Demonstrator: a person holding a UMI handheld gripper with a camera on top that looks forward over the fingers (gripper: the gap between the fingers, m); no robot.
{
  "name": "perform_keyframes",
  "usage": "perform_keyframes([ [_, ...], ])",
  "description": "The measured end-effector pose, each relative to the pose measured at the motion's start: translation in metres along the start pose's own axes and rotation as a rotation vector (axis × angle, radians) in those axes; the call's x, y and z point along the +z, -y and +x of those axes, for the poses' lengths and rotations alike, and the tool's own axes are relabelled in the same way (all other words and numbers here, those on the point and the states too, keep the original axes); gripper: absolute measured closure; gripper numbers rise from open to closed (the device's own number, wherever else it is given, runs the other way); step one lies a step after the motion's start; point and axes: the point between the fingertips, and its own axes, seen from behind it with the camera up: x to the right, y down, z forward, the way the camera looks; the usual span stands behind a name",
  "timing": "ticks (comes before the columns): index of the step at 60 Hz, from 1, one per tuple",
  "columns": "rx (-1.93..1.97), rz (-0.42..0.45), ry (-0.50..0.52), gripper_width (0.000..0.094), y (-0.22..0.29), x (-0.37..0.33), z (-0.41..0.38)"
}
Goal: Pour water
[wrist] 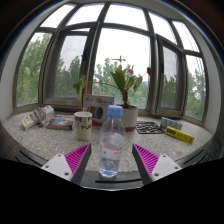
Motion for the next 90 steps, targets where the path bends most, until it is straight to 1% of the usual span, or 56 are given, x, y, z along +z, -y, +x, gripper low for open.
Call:
perform_keyframes([
  [4, 0.004, -0.006, -0.003, 0.0104, -0.004, 0.031, -0.002],
  [7, 0.009, -0.004, 0.004, 0.0143, -0.005, 0.048, -0.005],
  [10, 0.011, 0.004, 0.004, 0.0234, -0.007, 0.062, -0.005],
  [14, 0.008, 0.013, -0.004, 0.0393, -0.009, 0.071, -0.003],
  [16, 0.012, 0.026, 0.005, 0.0401, -0.006, 0.073, -0.005],
  [21, 0.029, 0.037, 0.013, 0.0494, -0.004, 0.076, -0.008],
  [23, 0.036, 0.036, 0.015, 0.0558, -0.005, 0.076, -0.009],
  [24, 0.038, 0.035, 0.013, 0.0559, -0.006, 0.076, -0.008],
  [25, 0.035, 0.038, 0.009, 0.0589, -0.005, 0.076, -0.007],
  [28, 0.021, 0.04, -0.007, 0.0636, -0.005, 0.074, -0.001],
  [38, -0.066, 0.053, -0.099, 0.0637, 0.012, 0.066, 0.038],
  [45, -0.23, 0.085, -0.241, 0.0638, 0.046, 0.07, 0.088],
  [50, -0.406, 0.121, -0.365, 0.0638, 0.09, 0.076, 0.13],
  [56, -0.678, 0.191, -0.504, 0.0638, 0.158, 0.09, 0.161],
  [61, -0.935, 0.269, -0.601, 0.0639, 0.22, 0.101, 0.158],
  [67, -1.255, 0.343, -0.664, 0.064, 0.278, 0.123, 0.131],
  [73, -1.539, 0.418, -0.65, 0.064, 0.308, 0.154, 0.08],
  [77, -1.723, 0.456, -0.606, 0.064, 0.31, 0.175, 0.041],
  [83, -1.986, 0.523, -0.527, 0.0637, 0.289, 0.206, -0.014],
  [90, -2.243, 0.581, -0.409, 0.0637, 0.244, 0.238, -0.063],
])
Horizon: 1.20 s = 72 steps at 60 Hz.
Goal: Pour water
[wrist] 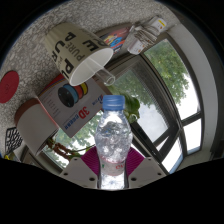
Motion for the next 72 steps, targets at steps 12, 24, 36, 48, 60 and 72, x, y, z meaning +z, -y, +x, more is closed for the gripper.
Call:
perform_keyframes([
  [12, -0.041, 0.1, 0.017, 0.0636, 0.041, 0.005, -0.015],
  [24, 0.383, -0.06, -0.057, 0.0637, -0.031, 0.001, 0.035],
  [36, 1.37, -0.248, -0.139, 0.0639, -0.131, -0.031, 0.073],
  [48, 2.143, -0.28, -0.007, 0.0639, -0.095, -0.048, 0.002],
  [60, 2.379, -0.417, 0.306, 0.0638, 0.012, -0.065, -0.129],
  [72, 2.369, -0.487, 0.387, 0.0637, 0.067, -0.081, -0.193],
])
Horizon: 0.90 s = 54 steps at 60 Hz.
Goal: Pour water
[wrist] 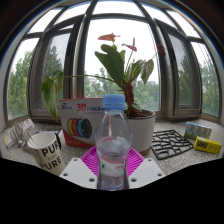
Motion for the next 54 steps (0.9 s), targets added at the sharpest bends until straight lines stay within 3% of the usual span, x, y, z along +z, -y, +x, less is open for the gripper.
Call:
perform_keyframes([
  [4, -0.021, 0.005, -0.005, 0.062, -0.007, -0.003, -0.006],
  [11, -0.066, 0.012, -0.022, 0.046, -0.007, -0.004, -0.007],
  [13, -0.071, -0.029, -0.033, 0.0365, -0.013, -0.006, -0.006],
  [16, -0.067, -0.098, -0.042, 0.0093, -0.025, -0.009, -0.006],
  [17, -0.061, -0.112, -0.038, 0.0075, -0.027, -0.01, -0.008],
  [28, -0.027, -0.197, -0.103, 0.008, -0.03, -0.058, -0.005],
  [41, -0.038, -0.248, -0.167, 0.008, -0.015, -0.168, -0.02],
  [54, -0.061, -0.245, -0.192, 0.0081, -0.007, -0.268, -0.039],
])
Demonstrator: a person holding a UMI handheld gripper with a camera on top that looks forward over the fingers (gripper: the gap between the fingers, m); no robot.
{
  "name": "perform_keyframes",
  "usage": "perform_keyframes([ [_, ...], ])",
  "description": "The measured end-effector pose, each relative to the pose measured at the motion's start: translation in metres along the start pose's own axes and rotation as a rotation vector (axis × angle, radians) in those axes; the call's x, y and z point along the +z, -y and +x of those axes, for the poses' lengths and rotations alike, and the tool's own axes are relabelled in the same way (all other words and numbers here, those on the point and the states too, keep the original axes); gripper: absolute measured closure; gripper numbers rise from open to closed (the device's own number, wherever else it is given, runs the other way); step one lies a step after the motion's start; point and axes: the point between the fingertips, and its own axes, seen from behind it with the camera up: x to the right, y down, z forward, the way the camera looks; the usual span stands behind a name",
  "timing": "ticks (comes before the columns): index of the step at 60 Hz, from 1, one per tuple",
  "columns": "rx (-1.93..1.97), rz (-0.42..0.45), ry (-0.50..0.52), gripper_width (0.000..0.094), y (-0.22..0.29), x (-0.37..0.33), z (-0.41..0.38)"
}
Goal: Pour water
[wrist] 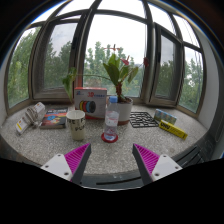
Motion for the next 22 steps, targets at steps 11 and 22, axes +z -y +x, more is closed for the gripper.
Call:
perform_keyframes([
  [11, 0.016, 0.01, -0.009, 0.0082, -0.01, -0.044, 0.0],
  [22, 0.029, 0.022, -0.01, 0.0082, -0.012, -0.059, 0.001],
])
